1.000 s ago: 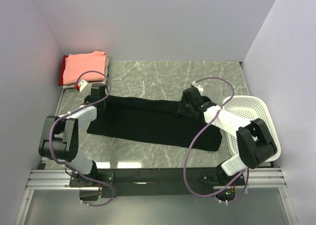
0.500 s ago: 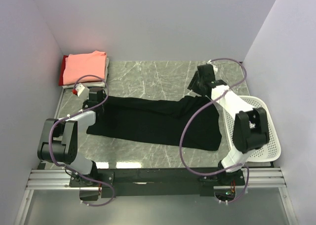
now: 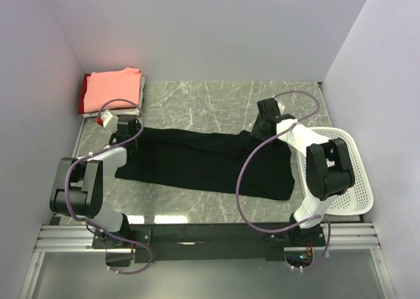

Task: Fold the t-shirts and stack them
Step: Fold the tshirt

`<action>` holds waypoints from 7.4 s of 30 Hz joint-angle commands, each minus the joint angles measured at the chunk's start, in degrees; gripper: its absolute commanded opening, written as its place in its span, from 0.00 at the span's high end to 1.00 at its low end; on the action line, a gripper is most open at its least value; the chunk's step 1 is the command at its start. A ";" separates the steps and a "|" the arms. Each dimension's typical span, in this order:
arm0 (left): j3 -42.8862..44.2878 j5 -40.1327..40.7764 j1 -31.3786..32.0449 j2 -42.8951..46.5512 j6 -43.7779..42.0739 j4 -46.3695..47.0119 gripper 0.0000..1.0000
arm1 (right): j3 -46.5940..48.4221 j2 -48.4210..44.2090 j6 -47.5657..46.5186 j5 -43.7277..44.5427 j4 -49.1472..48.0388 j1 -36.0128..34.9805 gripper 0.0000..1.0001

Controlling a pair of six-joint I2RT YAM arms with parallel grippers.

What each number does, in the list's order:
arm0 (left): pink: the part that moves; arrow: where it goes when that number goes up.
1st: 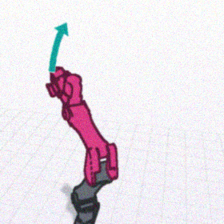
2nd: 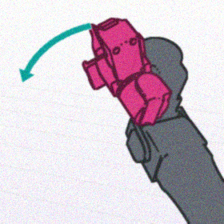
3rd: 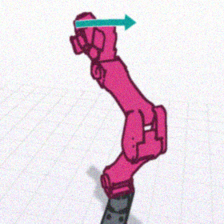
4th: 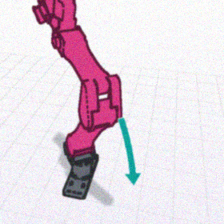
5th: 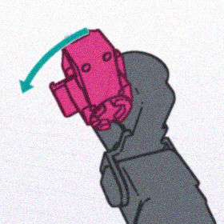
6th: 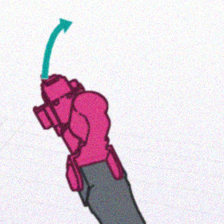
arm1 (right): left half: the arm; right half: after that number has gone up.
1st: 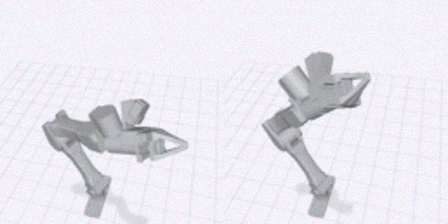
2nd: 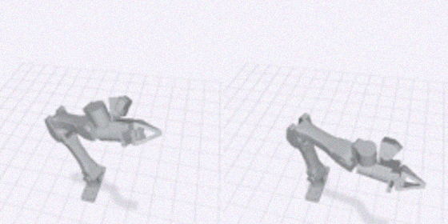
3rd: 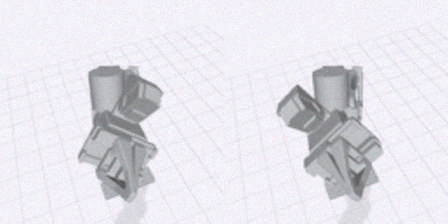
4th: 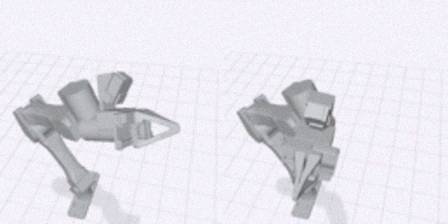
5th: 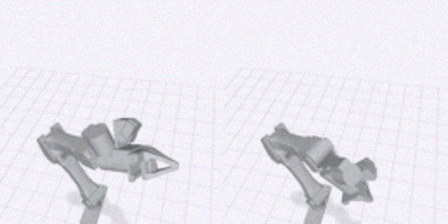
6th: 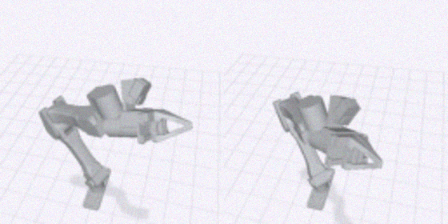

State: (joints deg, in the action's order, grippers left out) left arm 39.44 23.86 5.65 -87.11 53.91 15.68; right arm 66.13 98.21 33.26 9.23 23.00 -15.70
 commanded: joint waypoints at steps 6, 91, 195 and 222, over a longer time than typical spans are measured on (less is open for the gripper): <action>-0.24 -0.57 -0.55 0.54 0.05 2.07 0.99 | -12.15 -11.37 0.49 -2.73 -2.87 -0.91 0.80; -6.93 -9.26 -6.36 13.13 6.03 -1.61 0.74 | -25.70 -33.35 2.07 -15.83 -3.93 -0.56 0.61; 20.85 -33.44 38.48 -5.88 -20.24 -24.21 0.99 | -30.01 -34.39 2.43 -12.58 2.48 -4.69 1.00; 20.59 -42.40 35.31 -8.16 -20.34 -25.09 0.91 | -37.56 -46.10 8.05 -15.21 8.82 -7.94 0.68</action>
State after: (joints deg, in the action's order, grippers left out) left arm 60.23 -16.75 41.36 -95.00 33.69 -11.40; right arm 29.52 51.99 40.51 -6.48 32.16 -23.38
